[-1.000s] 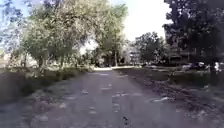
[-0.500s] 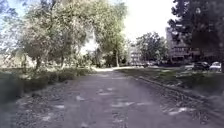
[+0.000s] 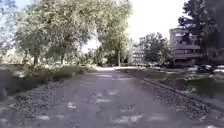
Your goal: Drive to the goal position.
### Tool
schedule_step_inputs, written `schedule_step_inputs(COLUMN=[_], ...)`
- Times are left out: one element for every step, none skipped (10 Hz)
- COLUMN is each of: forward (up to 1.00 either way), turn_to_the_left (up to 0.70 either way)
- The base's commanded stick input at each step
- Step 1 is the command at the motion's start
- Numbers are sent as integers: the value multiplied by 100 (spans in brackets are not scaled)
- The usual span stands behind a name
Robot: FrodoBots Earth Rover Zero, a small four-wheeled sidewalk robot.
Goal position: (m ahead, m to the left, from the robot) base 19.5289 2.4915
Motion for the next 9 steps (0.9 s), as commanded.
schedule_step_inputs(forward=[85, 85, 85, 85, 85, 85, 85, 85, 85], turn_to_the_left=[0, 0, 0, 0, 0, 0, 0, 0, 0])
